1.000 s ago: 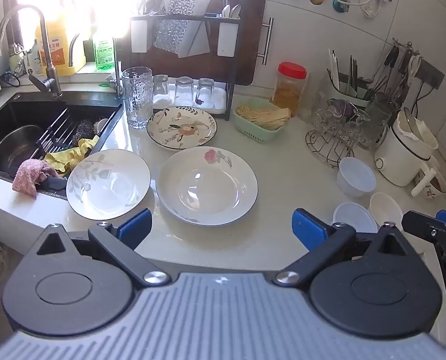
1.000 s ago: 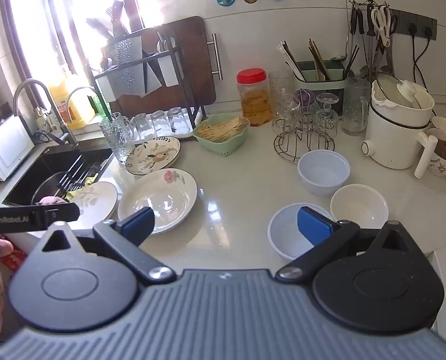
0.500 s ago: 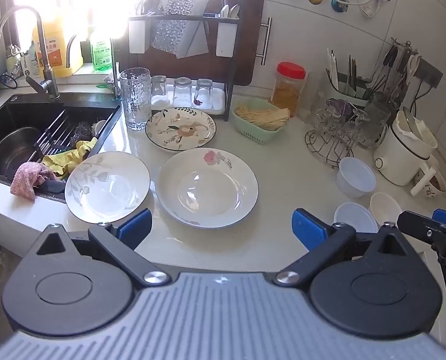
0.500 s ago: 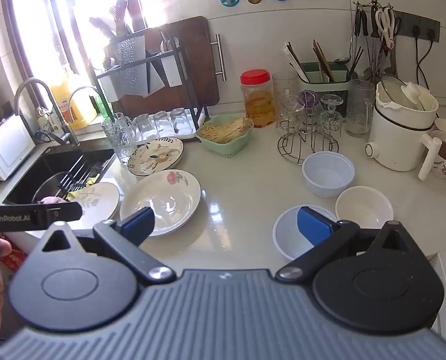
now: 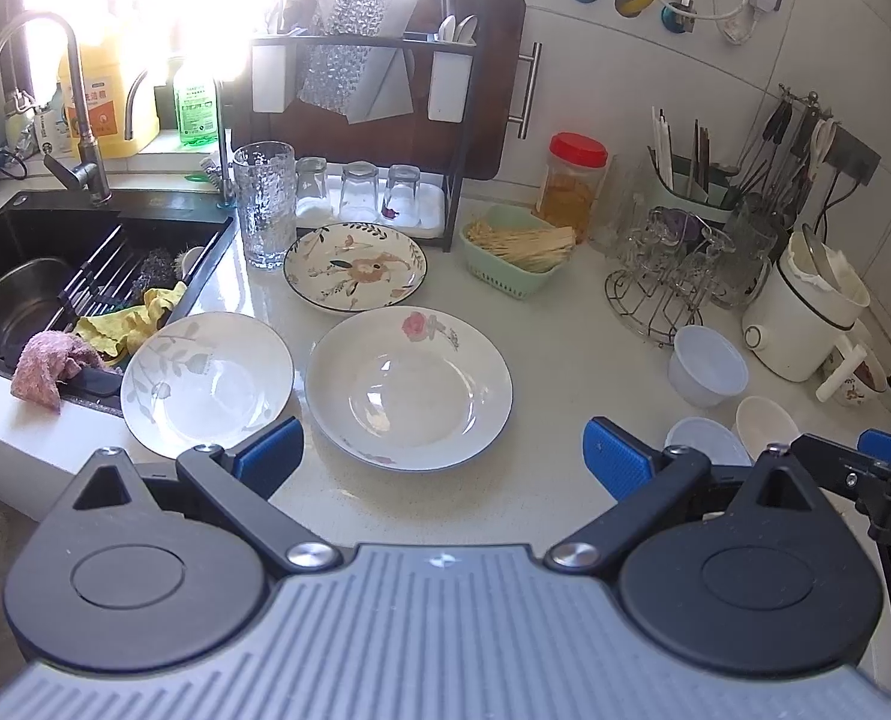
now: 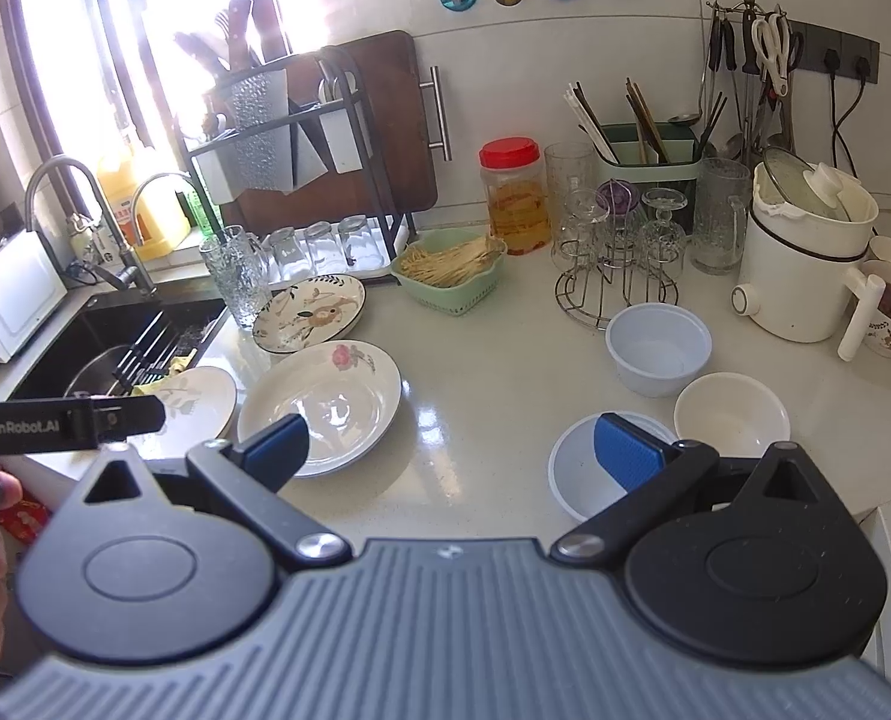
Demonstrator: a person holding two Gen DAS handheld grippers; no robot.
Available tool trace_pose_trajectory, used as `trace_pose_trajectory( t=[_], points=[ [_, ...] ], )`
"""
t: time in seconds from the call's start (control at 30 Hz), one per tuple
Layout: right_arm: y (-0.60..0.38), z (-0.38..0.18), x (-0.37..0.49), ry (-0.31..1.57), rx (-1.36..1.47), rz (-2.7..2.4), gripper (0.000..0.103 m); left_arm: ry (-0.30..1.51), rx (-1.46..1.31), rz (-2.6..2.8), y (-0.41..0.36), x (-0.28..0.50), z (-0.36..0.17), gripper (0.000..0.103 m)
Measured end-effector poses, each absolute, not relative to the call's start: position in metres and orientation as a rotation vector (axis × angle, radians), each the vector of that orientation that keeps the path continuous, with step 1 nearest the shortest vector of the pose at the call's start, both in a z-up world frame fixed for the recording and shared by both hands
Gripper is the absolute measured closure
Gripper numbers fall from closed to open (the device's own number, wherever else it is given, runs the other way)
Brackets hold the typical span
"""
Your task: Organize plates and bowls
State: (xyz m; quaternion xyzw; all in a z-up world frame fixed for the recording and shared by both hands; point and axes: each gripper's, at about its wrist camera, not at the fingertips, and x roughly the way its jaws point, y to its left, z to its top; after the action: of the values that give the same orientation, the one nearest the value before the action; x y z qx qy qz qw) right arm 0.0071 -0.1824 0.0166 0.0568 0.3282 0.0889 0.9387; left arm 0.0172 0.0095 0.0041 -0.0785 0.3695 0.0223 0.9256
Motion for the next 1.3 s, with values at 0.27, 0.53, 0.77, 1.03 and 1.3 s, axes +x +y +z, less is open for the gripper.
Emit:
trace_pose_trajectory(
  t=[0.27,0.53,0.77,1.03,1.3],
  points=[
    [-0.185,0.016,0.007,0.66,0.112,0.178,0.0,0.746,-0.165,0.035,0.01,0.022,0.003,0.002],
    [-0.187,0.016,0.008,0.657,0.119,0.175,0.0,0.74,-0.15,0.02,0.007,0.025,0.002,0.002],
    [-0.187,0.015,0.007,0.648,0.112,0.175,0.0,0.733,-0.142,0.008,0.003,0.025,0.004,0.002],
    [-0.188,0.018,0.005,0.653,0.117,0.18,0.0,0.739,-0.137,-0.003,-0.001,0.022,0.004,0.002],
    [-0.187,0.015,0.0,0.658,0.122,0.185,0.0,0.741,-0.136,0.0,-0.001,0.021,0.004,0.002]
  ],
)
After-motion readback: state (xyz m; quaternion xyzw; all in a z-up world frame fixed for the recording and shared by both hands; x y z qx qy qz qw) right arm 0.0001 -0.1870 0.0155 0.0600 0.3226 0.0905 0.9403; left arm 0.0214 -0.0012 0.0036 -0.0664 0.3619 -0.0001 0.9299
